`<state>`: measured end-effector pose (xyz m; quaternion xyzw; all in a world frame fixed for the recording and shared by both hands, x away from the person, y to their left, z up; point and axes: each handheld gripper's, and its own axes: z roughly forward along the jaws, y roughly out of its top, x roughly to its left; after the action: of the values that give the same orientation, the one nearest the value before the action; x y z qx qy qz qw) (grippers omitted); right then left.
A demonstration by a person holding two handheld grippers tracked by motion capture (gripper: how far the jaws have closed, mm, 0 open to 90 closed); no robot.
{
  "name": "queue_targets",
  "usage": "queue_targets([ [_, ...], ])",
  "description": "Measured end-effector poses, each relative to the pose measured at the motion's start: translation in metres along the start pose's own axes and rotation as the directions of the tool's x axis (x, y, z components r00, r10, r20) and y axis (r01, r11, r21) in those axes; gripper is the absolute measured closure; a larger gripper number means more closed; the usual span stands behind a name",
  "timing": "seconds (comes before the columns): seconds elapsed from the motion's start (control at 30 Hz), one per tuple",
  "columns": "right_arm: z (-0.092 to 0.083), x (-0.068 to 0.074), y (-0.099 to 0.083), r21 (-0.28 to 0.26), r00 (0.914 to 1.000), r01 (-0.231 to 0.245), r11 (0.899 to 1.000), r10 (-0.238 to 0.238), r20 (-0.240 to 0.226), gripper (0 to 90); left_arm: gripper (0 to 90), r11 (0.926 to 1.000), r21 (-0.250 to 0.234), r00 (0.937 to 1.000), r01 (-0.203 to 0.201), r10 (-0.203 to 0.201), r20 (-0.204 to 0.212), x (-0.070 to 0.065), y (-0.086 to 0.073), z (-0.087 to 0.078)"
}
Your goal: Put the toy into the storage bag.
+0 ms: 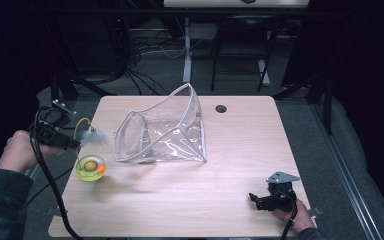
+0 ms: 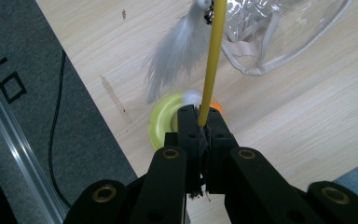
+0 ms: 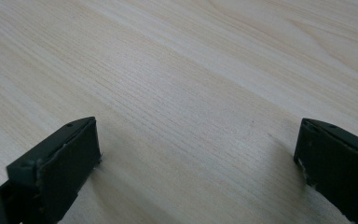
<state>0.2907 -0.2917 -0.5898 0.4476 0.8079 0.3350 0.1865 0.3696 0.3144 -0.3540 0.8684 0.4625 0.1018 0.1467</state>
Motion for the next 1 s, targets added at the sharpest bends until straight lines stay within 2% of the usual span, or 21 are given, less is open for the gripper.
queue_targets([
  [0.6, 0.0, 0.0, 0.0, 0.001, 1.0, 0.001, 1.0, -0.001, -0.006, 0.0, 88.0, 0.998, 0.037, 0.9986, -0.05, 0.051, -0.017, -0.005, 0.018, -0.023],
  [0.83, 0.0, 0.0, 0.0, 0.001, 1.0, 0.001, 1.0, -0.001, -0.006, 0.0, 88.0, 0.9986, 0.019, 0.9984, -0.049, 0.049, -0.029, -0.004, 0.026, -0.032],
  [1.0, 0.0, 0.0, 0.0, 0.0, 1.0, 0.0, 1.0, 0.0, -0.004, 0.0, 88.0, 0.998, 0.025, 0.9978, -0.058, 0.059, -0.031, -0.005, 0.032, -0.038],
])
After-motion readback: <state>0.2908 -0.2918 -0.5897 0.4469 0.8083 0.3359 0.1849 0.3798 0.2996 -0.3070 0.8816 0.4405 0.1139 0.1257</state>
